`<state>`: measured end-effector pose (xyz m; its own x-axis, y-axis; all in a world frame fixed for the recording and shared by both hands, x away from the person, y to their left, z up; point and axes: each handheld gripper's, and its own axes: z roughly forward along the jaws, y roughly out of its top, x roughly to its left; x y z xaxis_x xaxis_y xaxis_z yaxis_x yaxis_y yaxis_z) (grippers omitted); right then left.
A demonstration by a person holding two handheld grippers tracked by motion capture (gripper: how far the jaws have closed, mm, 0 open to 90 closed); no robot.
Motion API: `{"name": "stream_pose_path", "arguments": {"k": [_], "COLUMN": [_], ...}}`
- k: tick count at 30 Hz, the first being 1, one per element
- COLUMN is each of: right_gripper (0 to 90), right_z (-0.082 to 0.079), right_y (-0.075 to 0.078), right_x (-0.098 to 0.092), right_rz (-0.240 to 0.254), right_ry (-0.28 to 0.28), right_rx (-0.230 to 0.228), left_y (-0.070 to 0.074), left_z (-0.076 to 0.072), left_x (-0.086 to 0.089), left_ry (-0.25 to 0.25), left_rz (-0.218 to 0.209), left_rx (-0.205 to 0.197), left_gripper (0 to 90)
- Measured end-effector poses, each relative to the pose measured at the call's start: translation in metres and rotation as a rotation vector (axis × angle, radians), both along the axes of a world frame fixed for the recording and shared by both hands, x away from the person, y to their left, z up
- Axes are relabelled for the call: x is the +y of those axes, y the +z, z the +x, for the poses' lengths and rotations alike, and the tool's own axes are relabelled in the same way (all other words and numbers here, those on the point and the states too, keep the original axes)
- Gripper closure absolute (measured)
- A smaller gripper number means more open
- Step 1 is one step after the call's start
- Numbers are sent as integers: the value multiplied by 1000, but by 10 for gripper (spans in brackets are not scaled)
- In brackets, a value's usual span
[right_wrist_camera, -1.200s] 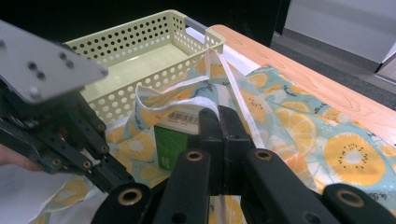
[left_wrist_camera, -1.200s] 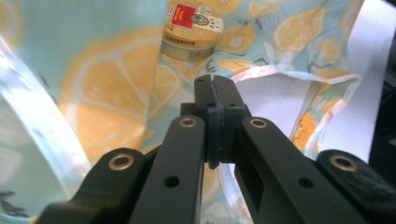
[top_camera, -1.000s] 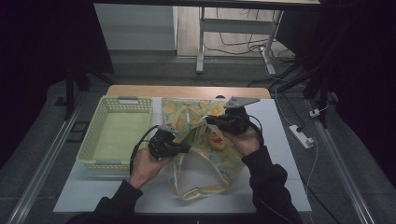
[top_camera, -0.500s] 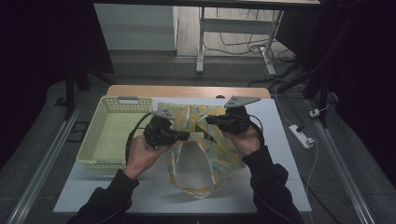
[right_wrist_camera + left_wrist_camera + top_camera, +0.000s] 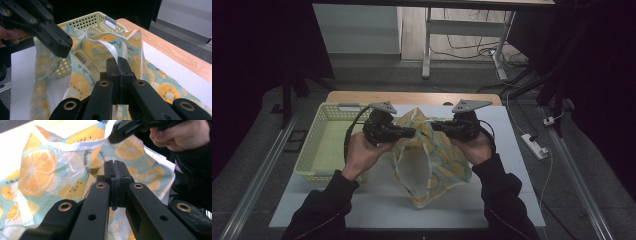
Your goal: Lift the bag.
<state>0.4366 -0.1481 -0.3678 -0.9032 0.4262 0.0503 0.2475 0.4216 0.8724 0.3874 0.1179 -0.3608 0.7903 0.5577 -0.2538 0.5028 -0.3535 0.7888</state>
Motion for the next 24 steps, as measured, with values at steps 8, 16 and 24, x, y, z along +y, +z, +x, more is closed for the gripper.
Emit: {"name": "stream_pose_path", "arguments": {"k": [8, 16, 24], "right_gripper": [900, 900, 900], "right_z": [0, 2, 4], "right_y": [15, 42, 71], "right_x": [1, -1, -2], "right_rz": [-1, 1, 6], "right_ry": [8, 1, -15], "right_rx": [-16, -47, -89], "left_y": [25, 50, 77], "left_z": [7, 13, 19], "left_x": [5, 9, 12], "left_ry": [6, 13, 29], "left_rz": [-14, -33, -46], "left_rx": [-20, -43, -77], "left_gripper": [900, 899, 900]}}
